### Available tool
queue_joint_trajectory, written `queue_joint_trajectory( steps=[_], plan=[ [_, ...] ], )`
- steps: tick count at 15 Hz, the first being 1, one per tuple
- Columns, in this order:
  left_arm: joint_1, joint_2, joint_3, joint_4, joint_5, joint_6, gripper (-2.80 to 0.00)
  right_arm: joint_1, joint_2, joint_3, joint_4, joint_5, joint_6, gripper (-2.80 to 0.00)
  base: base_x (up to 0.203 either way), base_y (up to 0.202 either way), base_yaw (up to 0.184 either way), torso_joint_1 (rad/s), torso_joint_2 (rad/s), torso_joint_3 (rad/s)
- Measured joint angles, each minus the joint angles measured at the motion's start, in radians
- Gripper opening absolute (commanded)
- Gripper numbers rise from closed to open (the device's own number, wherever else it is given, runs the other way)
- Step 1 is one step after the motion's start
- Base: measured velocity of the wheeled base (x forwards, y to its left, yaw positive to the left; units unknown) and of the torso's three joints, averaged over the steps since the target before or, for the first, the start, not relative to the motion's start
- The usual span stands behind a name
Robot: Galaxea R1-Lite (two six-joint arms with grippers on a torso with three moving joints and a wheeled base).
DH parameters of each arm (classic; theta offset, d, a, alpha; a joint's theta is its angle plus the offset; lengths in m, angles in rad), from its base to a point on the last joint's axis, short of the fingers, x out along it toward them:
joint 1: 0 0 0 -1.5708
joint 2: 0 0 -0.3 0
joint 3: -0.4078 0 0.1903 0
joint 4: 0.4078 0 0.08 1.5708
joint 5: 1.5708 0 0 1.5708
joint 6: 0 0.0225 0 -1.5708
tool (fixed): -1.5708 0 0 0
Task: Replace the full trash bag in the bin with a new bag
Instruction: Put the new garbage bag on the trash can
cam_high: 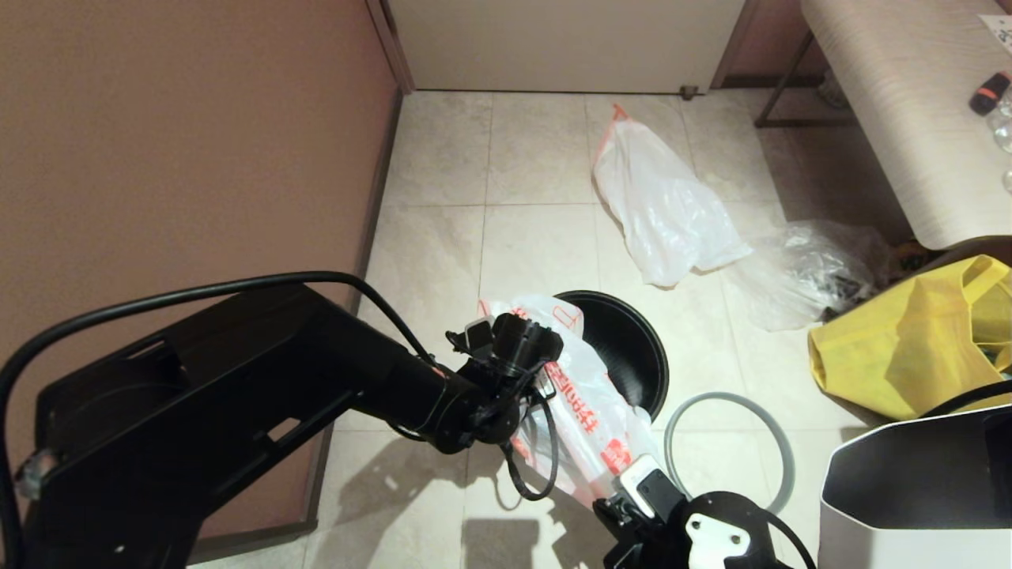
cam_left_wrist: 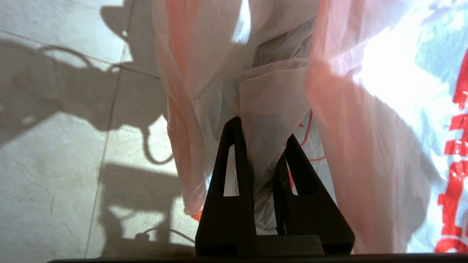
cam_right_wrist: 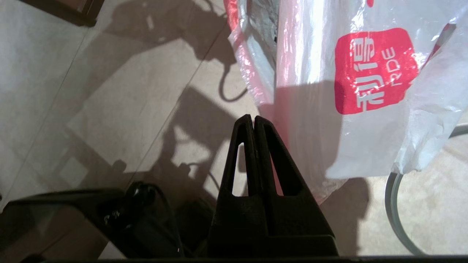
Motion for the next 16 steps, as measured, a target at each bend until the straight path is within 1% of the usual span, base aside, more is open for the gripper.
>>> queue_joint_trajectory(
  steps=[2,4,6,7,8,9,10,12,16],
  plan=[
    [0.012,-0.018,0.0,0.003,-0.006,-0.013,-2.8,0.0,0.005,-0.055,0.021,-0.031,-0.021,-2.8,0.0,0.0,0.0,0.0,0.0,0.0],
    [0.014,-0.035,0.004,0.003,-0.03,-0.021,-2.8,-0.018,0.005,-0.061,0.017,-0.034,-0.023,-2.8,0.0,0.0,0.0,0.0,0.0,0.0],
    [0.019,-0.038,0.007,-0.001,-0.036,-0.023,-2.8,-0.042,0.019,-0.061,0.002,-0.031,-0.022,-2.8,0.0,0.0,0.0,0.0,0.0,0.0],
    [0.026,-0.035,0.009,-0.005,-0.048,-0.023,-2.8,-0.061,0.033,-0.061,-0.012,-0.025,-0.025,-2.8,0.0,0.0,0.0,0.0,0.0,0.0],
    [0.038,-0.031,0.011,-0.01,-0.075,-0.025,-2.8,-0.08,0.053,-0.061,-0.032,-0.016,-0.032,-2.8,0.0,0.0,0.0,0.0,0.0,0.0],
    [0.05,-0.027,0.011,-0.015,-0.108,-0.036,-2.8,-0.098,0.078,-0.061,-0.053,-0.007,-0.049,-2.8,0.0,0.0,0.0,0.0,0.0,0.0],
    [0.057,-0.02,0.011,-0.021,-0.12,-0.046,-2.8,-0.113,0.105,-0.064,-0.06,-0.002,-0.074,-2.8,0.0,0.0,0.0,0.0,0.0,0.0],
    [0.06,-0.006,0.01,-0.042,-0.125,-0.047,-2.8,-0.133,0.146,-0.066,-0.061,0.003,-0.107,-2.8,0.0,0.0,0.0,0.0,0.0,0.0],
    [0.062,0.008,0.012,-0.048,-0.131,-0.046,-2.8,-0.129,0.198,-0.079,-0.062,0.009,-0.144,-2.8,0.0,0.0,0.0,0.0,0.0,0.0]
  ],
)
